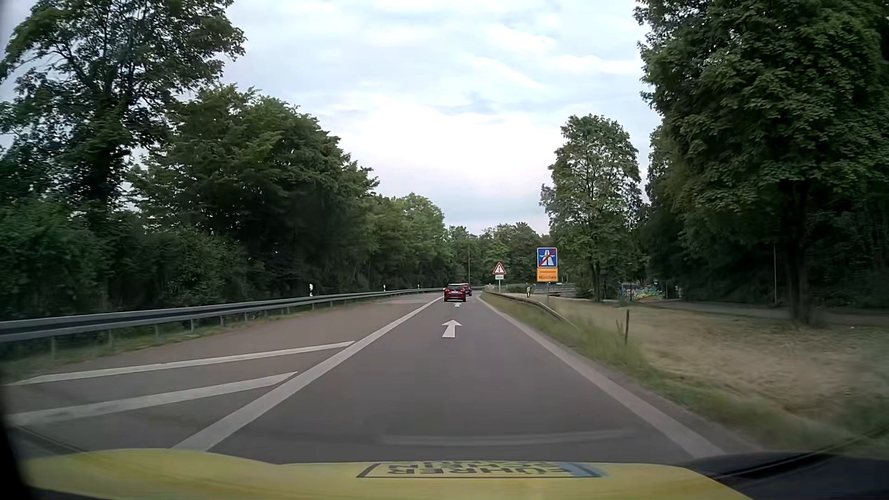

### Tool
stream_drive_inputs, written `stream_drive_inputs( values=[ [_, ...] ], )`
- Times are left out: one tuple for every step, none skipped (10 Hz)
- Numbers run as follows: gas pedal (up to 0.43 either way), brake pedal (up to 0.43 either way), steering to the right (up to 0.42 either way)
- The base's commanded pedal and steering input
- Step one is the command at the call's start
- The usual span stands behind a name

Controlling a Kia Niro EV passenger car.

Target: Follow the waypoints while adhering to traffic rules and regulations

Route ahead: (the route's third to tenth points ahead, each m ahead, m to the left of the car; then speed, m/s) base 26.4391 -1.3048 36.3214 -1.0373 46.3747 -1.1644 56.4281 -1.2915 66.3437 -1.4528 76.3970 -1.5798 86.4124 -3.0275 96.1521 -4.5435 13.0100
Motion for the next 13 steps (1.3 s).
stream_drive_inputs(
  values=[
    [0.067,0.000,-0.001],
    [0.067,0.000,-0.001],
    [0.067,0.000,-0.001],
    [0.067,0.000,-0.001],
    [0.067,0.000,-0.001],
    [0.067,0.000,-0.001],
    [0.067,0.000,-0.001],
    [0.067,0.000,-0.001],
    [0.067,0.000,-0.001],
    [0.067,0.000,-0.001],
    [0.067,0.000,-0.001],
    [0.067,0.000,-0.001],
    [0.067,0.000,-0.001]
  ],
)
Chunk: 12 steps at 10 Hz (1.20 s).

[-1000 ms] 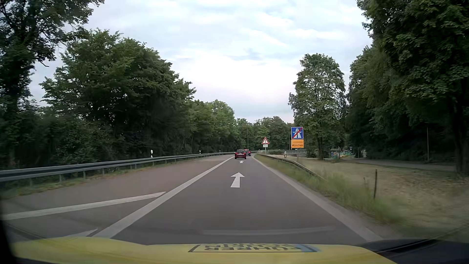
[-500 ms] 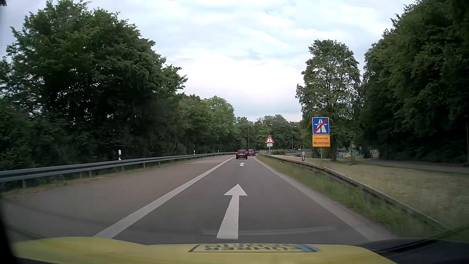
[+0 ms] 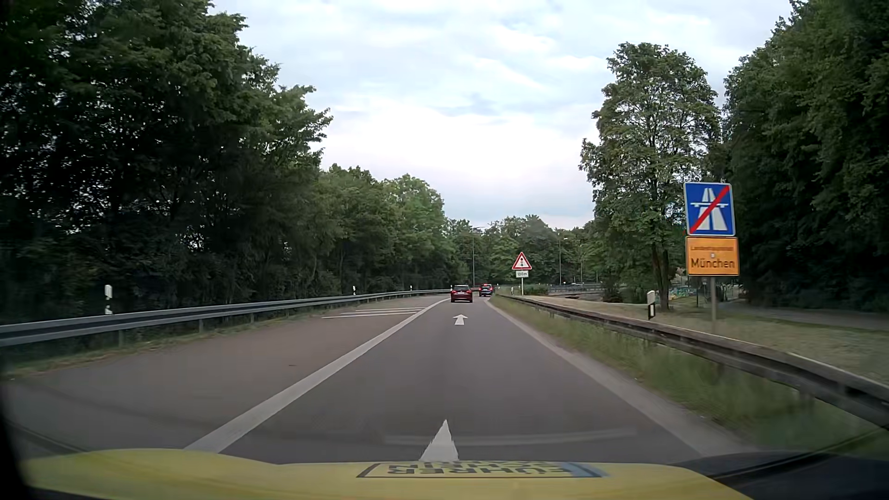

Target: Follow the waypoints while adhering to traffic rules and regulations

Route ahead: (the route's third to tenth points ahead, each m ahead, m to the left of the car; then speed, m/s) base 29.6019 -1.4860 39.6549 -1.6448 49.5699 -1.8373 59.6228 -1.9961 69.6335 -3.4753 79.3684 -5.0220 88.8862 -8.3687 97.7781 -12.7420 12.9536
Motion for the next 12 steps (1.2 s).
stream_drive_inputs(
  values=[
    [0.067,0.000,-0.001],
    [0.067,0.000,-0.001],
    [0.067,0.000,-0.001],
    [0.067,0.000,-0.001],
    [0.067,0.000,-0.001],
    [0.067,0.000,-0.001],
    [0.067,0.000,-0.001],
    [0.067,0.000,-0.001],
    [0.067,0.000,-0.001],
    [0.067,0.000,-0.001],
    [0.067,0.000,-0.001],
    [0.067,0.000,-0.001]
  ],
)
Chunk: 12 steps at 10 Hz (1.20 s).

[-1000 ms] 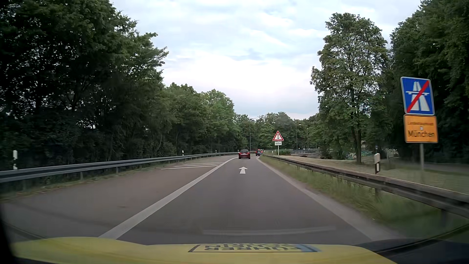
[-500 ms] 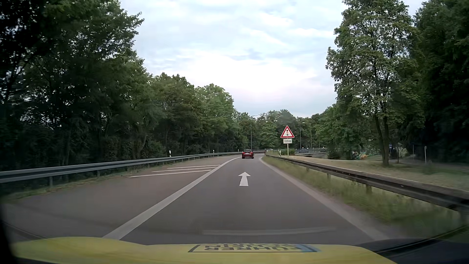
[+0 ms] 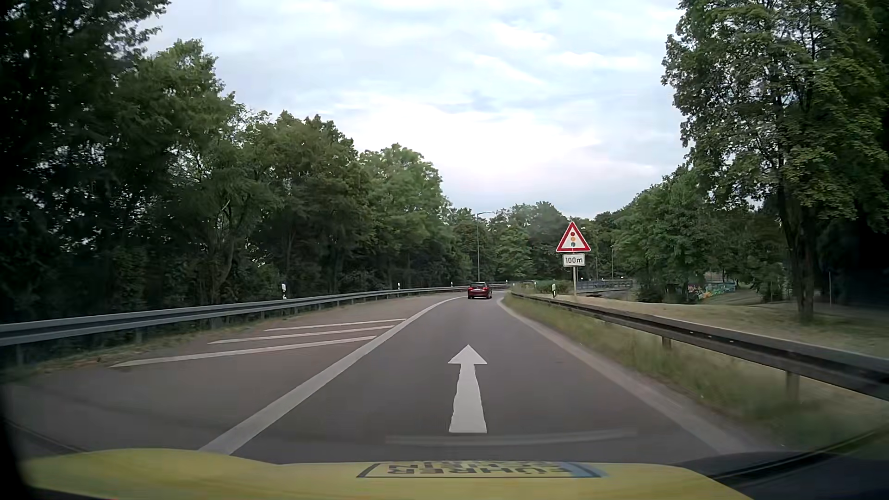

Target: Follow the waypoints while adhering to traffic rules and regulations

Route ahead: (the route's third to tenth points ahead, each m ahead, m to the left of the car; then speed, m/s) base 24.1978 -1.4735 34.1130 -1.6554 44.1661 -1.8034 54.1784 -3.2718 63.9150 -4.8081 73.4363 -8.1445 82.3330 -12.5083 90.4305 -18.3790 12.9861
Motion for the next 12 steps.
stream_drive_inputs(
  values=[
    [0.067,0.000,-0.001],
    [0.067,0.000,-0.001],
    [0.067,0.000,-0.001],
    [0.067,0.000,-0.001],
    [0.067,0.000,-0.001],
    [0.067,0.000,-0.001],
    [0.067,0.000,-0.001],
    [0.067,0.000,-0.001],
    [0.067,0.000,-0.001],
    [0.067,0.000,0.000],
    [0.067,0.000,0.002],
    [0.067,0.000,0.004]
  ],
)
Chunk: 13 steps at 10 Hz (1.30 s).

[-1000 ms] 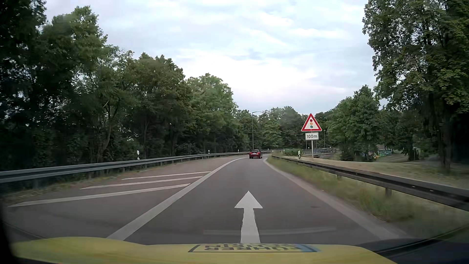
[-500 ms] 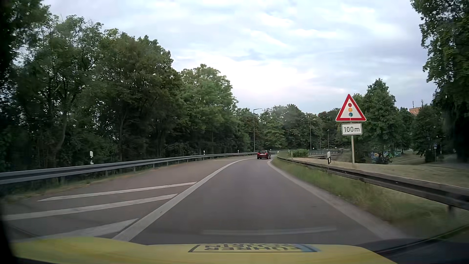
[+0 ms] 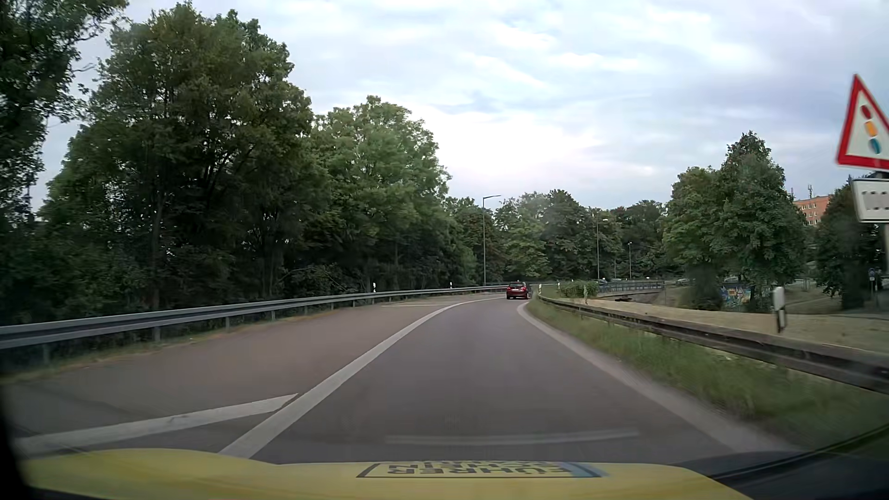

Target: Follow the waypoints while adhering to traffic rules and regulations

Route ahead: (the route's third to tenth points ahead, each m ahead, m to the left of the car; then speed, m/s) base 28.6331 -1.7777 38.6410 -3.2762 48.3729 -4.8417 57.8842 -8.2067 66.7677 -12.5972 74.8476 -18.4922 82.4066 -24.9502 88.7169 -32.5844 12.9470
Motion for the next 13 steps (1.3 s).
stream_drive_inputs(
  values=[
    [0.067,0.000,0.004],
    [0.067,0.000,0.004],
    [0.067,0.000,0.005],
    [0.067,0.000,0.007],
    [0.067,0.000,0.009],
    [0.067,0.000,0.009],
    [0.067,0.000,0.010],
    [0.067,0.000,0.011],
    [0.067,0.000,0.014],
    [0.067,0.000,0.018],
    [0.067,0.000,0.019],
    [0.067,0.000,0.019],
    [0.067,0.000,0.019]
  ],
)
